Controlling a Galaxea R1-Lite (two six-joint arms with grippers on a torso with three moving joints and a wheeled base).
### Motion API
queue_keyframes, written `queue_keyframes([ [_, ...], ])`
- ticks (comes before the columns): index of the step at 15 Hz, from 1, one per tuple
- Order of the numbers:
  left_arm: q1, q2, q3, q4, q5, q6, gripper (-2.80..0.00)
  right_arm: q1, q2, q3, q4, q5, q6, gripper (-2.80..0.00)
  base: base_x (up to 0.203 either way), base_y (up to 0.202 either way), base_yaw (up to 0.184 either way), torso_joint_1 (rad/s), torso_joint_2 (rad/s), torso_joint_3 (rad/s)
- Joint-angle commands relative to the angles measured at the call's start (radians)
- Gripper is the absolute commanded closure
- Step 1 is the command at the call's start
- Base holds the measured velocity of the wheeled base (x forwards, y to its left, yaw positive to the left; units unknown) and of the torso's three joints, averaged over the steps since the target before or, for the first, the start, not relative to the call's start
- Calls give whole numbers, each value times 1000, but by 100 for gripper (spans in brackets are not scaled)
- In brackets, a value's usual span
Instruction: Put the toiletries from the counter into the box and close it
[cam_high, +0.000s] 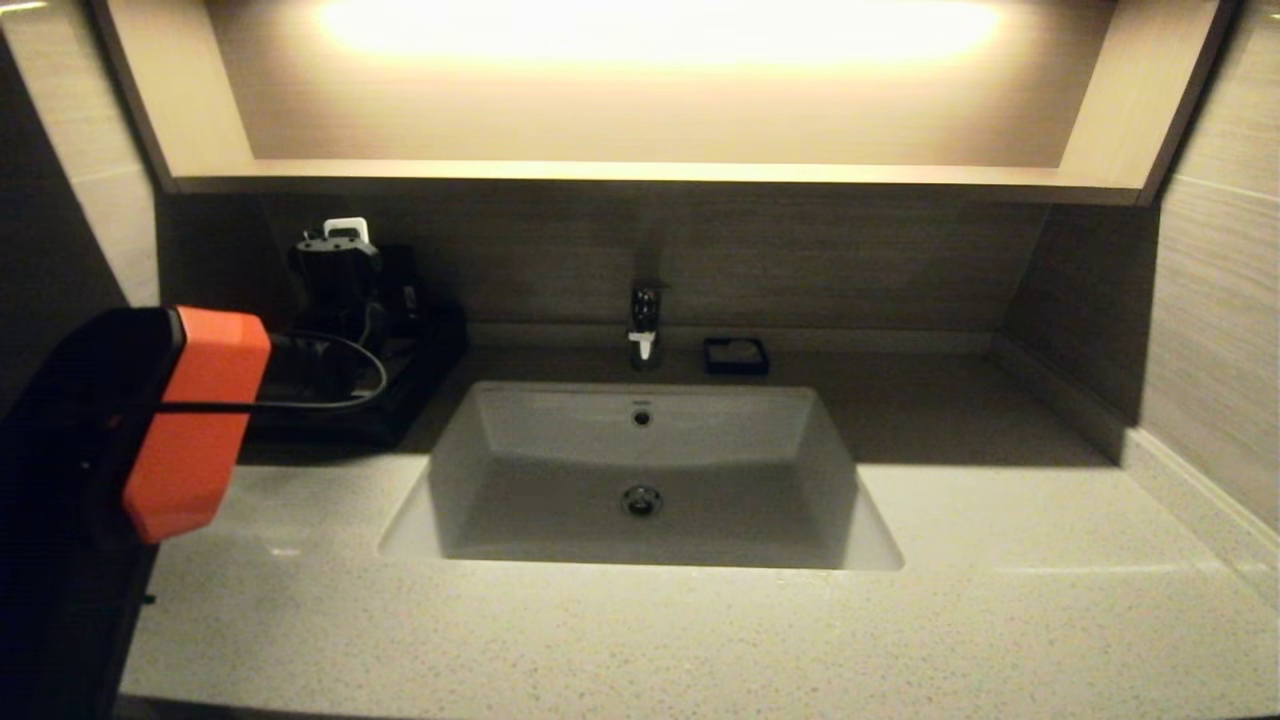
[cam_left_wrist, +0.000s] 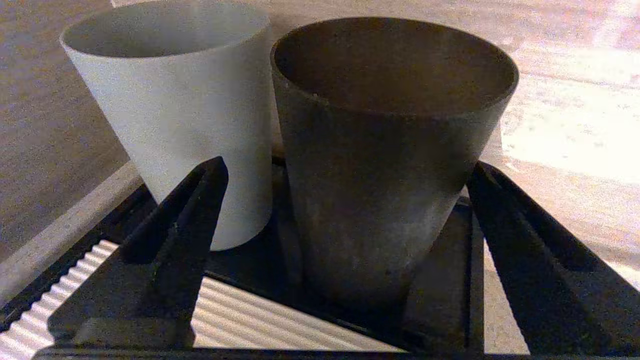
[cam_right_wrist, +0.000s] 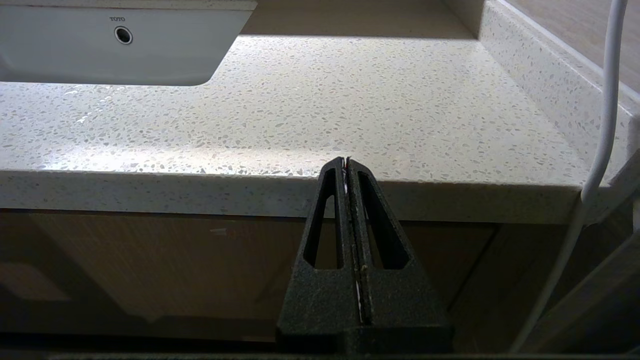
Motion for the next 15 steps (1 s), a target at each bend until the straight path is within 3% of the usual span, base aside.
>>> queue_keyframes([
  [1,-2,-21,25,-5,2,-9,-280,0,1,2,0,0,-1,0,0,0,0,0,0,0],
  [15,-3,-186,257,-51,-3,-44,-280,0,1,2,0,0,-1,0,0,0,0,0,0,0],
])
